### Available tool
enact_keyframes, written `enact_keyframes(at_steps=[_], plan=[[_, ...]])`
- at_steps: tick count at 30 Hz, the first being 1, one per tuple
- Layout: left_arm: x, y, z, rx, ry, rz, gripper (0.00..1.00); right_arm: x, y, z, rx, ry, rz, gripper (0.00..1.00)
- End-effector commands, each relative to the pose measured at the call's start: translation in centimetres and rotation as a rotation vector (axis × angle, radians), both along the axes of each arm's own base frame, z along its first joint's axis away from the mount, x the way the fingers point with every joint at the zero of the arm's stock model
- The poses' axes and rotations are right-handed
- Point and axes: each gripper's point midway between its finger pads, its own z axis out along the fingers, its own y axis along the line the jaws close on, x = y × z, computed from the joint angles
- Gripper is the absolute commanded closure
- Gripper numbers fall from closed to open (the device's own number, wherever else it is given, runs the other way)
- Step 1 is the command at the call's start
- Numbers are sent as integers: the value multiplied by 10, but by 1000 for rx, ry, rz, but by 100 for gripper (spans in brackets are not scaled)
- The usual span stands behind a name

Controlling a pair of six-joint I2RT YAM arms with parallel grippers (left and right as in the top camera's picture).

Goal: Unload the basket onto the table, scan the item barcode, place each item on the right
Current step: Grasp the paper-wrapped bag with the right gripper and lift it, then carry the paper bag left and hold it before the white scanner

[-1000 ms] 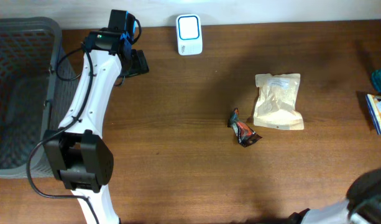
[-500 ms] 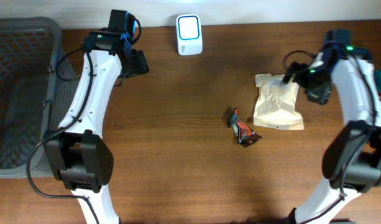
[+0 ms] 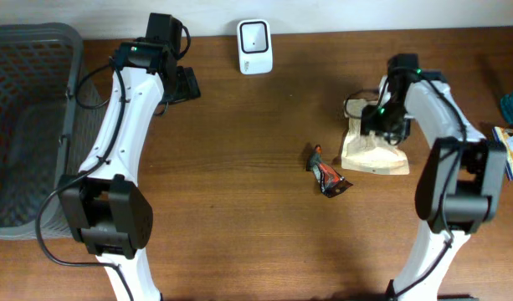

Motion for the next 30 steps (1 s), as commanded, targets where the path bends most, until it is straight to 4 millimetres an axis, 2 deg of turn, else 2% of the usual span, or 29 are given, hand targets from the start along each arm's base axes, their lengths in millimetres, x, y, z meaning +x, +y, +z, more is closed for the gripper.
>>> enact_keyframes(at_steps=[1,3,4,6,7,10,14,19,21,22,24,26,30], plan=[[0,-2,-7,2,15,7,1,-11,0,-25,-22,43,14,48],[0,-2,-7,2,15,7,1,-12,0,-28,-23,40,14,57],[0,-2,-7,2,15,8,1,-11,0,-28,-22,39,13,65],[0,-2,-7,2,15,8,1,-10,0,-27,-22,35,-7,83],[0,-2,-7,2,15,8,1,-8,-1,-25,-22,30,-20,96],[0,-2,-7,2,15,8,1,2,1,-11,-6,11,-70,96],[0,-2,-7,2,15,7,1,23,24,33,135,-39,-59,96],[0,-1,-7,2,15,10,1,43,68,107,451,-124,-26,96],[0,-1,-7,2,14,10,1,46,84,138,623,-157,-17,96],[0,-1,-7,2,15,8,1,47,96,163,788,-180,-7,96],[0,-2,-7,2,15,7,1,46,106,193,995,-204,3,96],[0,-2,-7,2,15,8,1,45,107,219,1166,-223,4,96],[0,-2,-7,2,15,8,1,39,110,238,1285,-228,18,96]])
